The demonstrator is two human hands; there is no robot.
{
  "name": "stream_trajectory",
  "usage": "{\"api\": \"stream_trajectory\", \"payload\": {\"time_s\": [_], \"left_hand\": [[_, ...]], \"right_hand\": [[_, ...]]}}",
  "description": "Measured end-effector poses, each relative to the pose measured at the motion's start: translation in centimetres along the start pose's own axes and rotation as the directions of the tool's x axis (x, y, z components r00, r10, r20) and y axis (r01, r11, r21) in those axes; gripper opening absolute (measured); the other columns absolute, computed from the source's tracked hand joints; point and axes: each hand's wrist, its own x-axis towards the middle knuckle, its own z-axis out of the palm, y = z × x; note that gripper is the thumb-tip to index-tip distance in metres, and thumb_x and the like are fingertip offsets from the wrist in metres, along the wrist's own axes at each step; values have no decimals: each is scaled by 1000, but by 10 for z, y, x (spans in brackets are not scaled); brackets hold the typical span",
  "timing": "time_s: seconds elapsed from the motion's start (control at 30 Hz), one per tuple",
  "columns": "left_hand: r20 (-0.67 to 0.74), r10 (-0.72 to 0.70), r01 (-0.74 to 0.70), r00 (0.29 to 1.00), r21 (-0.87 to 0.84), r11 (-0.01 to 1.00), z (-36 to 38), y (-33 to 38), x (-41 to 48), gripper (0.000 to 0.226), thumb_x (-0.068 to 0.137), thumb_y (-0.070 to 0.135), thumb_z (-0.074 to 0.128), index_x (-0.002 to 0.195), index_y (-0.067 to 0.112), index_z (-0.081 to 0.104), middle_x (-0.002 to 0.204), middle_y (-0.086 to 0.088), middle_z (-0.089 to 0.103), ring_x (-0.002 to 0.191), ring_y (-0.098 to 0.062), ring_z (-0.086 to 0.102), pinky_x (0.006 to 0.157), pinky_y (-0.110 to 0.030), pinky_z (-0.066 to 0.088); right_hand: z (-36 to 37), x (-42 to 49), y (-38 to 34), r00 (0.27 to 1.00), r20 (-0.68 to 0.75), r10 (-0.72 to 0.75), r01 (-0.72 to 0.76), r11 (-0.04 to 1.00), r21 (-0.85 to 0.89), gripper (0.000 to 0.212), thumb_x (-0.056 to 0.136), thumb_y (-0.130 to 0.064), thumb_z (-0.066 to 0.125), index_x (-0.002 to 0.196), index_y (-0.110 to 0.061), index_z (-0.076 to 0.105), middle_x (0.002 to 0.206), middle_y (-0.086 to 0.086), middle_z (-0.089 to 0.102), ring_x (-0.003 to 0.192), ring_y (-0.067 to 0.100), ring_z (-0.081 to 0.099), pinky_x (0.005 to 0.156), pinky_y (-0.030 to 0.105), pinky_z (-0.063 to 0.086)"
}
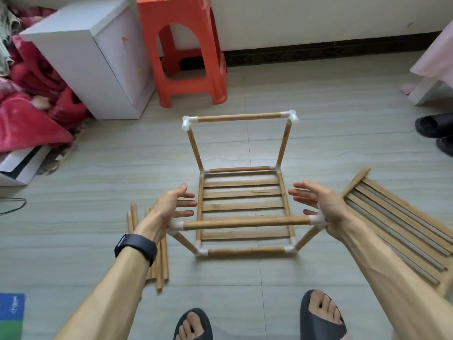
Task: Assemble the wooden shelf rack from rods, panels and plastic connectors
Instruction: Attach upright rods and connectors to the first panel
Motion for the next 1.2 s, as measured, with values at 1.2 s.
{"api": "stream_trajectory", "payload": {"time_s": [1.2], "left_hand": [[326,420,-337,847,940,-51,32,-8,-47,26,80,31,42,59,23,54,49,9,42,45,-8,35,70,-30,31]], "right_hand": [[48,-23,12,821,268,-505,268,-75,-961,94,80,-85,-5,45,-14,47,44,-7,45,45,11,48,55,27,42]]}}
